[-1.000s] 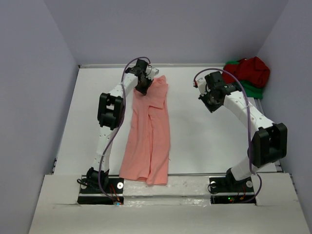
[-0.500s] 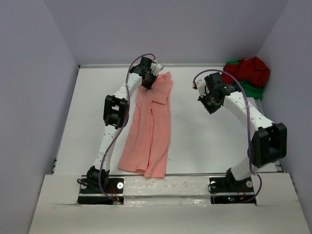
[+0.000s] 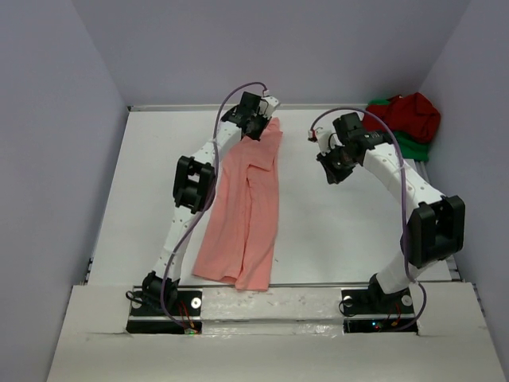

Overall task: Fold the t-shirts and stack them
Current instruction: Rotate the tshirt 90 degrees

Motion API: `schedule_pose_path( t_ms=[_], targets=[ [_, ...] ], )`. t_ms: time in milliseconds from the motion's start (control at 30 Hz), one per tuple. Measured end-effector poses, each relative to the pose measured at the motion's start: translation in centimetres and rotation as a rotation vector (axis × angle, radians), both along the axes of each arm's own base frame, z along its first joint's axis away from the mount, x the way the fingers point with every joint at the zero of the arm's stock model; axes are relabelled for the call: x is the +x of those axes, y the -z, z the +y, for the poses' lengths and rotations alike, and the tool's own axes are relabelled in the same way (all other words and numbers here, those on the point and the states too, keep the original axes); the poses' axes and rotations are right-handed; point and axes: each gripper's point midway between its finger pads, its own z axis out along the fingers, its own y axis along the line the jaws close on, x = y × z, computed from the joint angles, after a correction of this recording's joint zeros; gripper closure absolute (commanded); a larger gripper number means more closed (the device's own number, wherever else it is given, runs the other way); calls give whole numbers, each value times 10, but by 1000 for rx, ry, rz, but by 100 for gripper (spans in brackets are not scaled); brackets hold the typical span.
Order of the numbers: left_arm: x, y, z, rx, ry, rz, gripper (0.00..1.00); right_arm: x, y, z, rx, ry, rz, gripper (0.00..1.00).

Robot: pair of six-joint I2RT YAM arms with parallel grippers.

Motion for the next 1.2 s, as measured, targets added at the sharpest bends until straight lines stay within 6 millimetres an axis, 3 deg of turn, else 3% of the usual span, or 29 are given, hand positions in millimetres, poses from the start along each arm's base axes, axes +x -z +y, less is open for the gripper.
schedule_pose_path(
  t_ms=[133,233,300,400,500,600,700,767,867,1000,1200],
  targets=[
    [-12,-22,27,40,-54,-6,100,28,-8,37,134,-75,28,100],
    [-20,-77,58,46,-113,-74,100,71,-7,73,231,-135,44,100],
    [-24,-114,78,39,-150,-131,100,86,-1,85,257,-151,46,100],
    [-37,-171,123,32,-239,-226,100,124,12,117,325,-198,55,100],
    [-47,-196,172,34,-331,-269,100,137,26,136,351,-227,78,100],
    [-59,-180,222,72,-426,-238,100,147,44,158,379,-263,95,100],
    [-74,-136,259,121,-491,-144,100,143,57,169,397,-285,126,100],
    [-91,-100,273,159,-511,-55,100,138,60,175,406,-304,136,100],
    [-107,-76,279,185,-514,14,100,134,60,183,418,-331,139,100],
    [-110,-78,280,187,-518,8,100,127,73,194,412,-371,154,100],
    [-113,-110,284,173,-540,-65,100,120,113,201,344,-393,194,100]
  ],
)
